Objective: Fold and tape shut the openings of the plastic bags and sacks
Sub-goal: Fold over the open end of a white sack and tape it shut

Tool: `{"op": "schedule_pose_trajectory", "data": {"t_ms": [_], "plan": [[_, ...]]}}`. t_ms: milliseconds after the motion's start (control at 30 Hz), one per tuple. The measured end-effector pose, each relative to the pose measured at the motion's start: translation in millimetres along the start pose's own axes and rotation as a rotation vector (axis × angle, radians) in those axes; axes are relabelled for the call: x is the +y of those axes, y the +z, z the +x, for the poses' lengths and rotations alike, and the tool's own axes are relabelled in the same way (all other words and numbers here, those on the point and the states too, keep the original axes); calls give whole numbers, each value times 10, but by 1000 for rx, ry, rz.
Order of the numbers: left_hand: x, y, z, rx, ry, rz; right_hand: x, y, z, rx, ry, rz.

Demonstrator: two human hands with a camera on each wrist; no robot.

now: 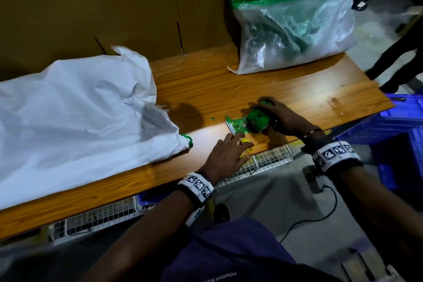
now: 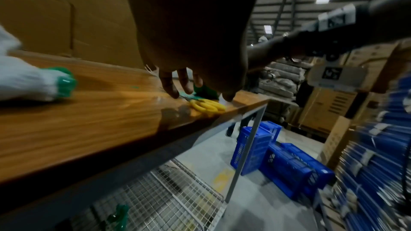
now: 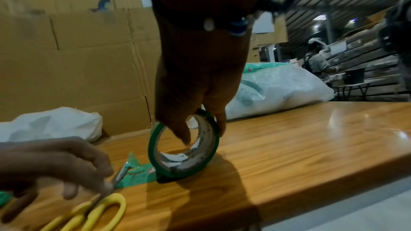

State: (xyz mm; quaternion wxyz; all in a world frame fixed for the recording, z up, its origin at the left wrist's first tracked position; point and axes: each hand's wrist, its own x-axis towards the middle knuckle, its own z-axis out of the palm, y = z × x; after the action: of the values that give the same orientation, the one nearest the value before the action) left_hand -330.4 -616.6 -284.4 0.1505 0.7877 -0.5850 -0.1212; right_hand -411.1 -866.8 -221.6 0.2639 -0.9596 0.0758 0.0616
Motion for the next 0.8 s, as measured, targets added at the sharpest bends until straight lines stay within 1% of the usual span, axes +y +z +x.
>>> {"op": "schedule_pose_trajectory", "data": {"t_ms": [67,167,267,367,433,633,800], "plan": [[-24,89,33,9,1,-25,68,-37,89,-2,-12,-24],[-255,108,-85,115,-21,-108,159,-61,146,-18,34,-71],[-574,73,-261,204,-43,-125,202,-37,152,-31,87,-50],[-748,43,-338,221,-52,-153,159,-77,144,-22,135,-18],[-743,51,-328,220,-67,-160,136,-95,150,-26,149,-21],[-659,116,-266,325,-121,-202,-90,-165,167,-6,85,-89],[-626,121,-247,339,-175,-230,-319,-289,255,38,48,-86]]}}
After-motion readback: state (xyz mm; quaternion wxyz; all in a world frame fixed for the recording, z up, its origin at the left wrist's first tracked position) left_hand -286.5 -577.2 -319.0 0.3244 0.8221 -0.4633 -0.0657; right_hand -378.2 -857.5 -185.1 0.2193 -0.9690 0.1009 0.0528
